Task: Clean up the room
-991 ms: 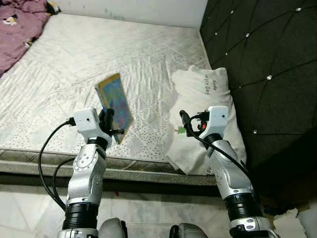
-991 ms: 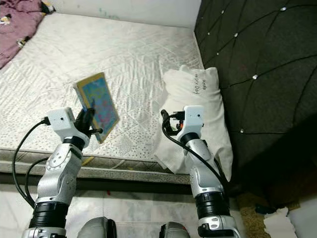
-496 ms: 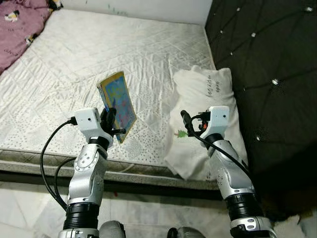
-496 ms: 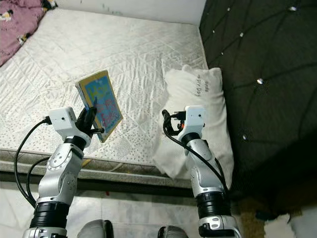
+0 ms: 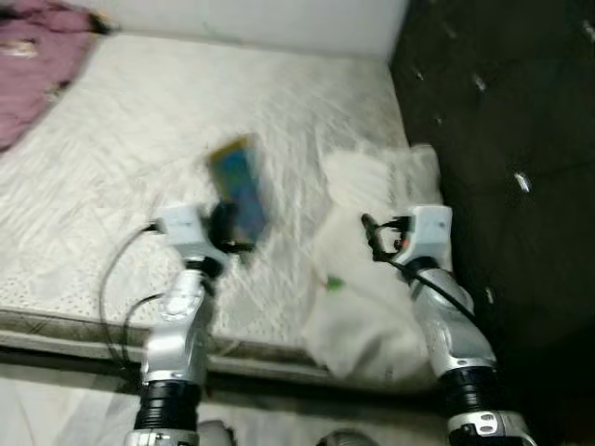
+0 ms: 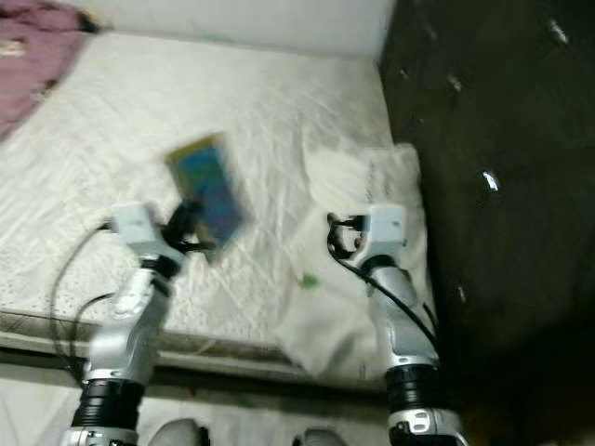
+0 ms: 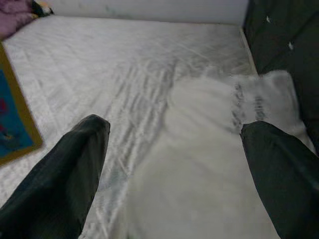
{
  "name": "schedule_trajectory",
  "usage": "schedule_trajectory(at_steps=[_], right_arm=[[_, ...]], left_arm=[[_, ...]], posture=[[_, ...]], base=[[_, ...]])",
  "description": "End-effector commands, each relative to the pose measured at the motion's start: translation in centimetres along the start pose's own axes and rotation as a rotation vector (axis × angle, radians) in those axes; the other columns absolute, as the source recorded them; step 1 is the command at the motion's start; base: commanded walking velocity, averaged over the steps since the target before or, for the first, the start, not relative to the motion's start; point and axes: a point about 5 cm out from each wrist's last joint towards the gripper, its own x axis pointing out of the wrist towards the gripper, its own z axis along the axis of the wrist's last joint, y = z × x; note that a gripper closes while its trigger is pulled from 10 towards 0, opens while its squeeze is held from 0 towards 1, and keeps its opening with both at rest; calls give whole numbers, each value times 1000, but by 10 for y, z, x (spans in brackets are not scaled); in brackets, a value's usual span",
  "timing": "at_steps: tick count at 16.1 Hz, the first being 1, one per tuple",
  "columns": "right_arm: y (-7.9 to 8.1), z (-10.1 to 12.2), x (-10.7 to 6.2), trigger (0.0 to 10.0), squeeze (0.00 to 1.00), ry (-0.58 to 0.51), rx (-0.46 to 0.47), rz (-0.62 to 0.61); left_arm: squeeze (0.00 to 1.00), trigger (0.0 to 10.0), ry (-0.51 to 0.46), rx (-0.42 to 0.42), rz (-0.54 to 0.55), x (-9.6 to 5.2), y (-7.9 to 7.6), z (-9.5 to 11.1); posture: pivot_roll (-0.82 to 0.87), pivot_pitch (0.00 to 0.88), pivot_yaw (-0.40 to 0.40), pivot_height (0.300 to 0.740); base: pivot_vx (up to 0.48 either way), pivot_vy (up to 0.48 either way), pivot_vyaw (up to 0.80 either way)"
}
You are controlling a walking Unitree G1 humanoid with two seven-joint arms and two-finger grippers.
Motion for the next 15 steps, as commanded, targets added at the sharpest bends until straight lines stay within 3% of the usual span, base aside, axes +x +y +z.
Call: schedule_trajectory(at_steps=[1,7,13,15], right_arm=[[14,6,4,10000,0,-22,5,42],[14,4,3,10000,0,-18,8,37],[12,1,1,10000,0,-8,16,35],[12,0,0,10000,0,-7,19,33]], left_arm=[[0,10000,-56,31,61,-1,15,13],[0,10000,-26,22,78,-1,15,9],[0,10000,-22,38,72,-4,15,6],[0,10000,-11,61,70,-4,12,4]], posture=[[7,53,-59,740],[11,42,-56,740],[15,35,-54,740],[12,39,-50,740]], base=[[0,0,0],[0,0,0],[0,0,-632],[0,0,0]])
